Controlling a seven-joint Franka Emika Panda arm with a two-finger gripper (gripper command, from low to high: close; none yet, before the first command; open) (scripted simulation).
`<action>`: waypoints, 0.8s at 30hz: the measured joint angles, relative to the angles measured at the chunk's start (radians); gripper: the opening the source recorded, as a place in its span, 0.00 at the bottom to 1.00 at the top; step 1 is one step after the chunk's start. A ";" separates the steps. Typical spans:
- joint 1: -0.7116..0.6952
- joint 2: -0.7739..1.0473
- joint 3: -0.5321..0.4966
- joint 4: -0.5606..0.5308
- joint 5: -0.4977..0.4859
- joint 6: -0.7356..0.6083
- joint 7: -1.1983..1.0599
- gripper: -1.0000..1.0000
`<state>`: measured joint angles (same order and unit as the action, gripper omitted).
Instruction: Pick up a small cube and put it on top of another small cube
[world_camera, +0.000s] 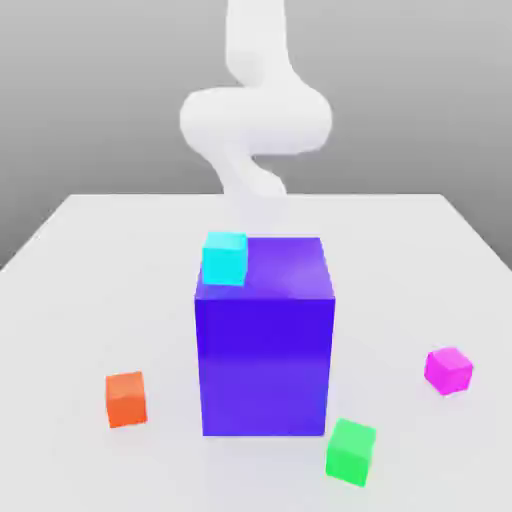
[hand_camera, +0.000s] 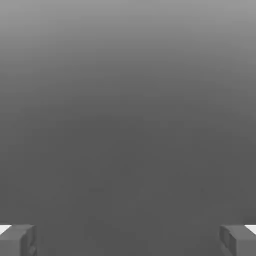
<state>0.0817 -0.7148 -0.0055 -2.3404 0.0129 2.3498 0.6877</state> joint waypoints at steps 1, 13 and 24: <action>0.030 0.037 0.002 -0.017 0.010 0.021 -0.051 0.50; 0.365 0.446 0.051 -0.210 0.075 0.259 -0.592 0.50; 0.578 0.818 0.152 -0.375 -0.059 0.482 -0.925 0.50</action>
<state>0.6593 0.1032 0.1465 -2.7157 -0.0462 2.8323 -0.2376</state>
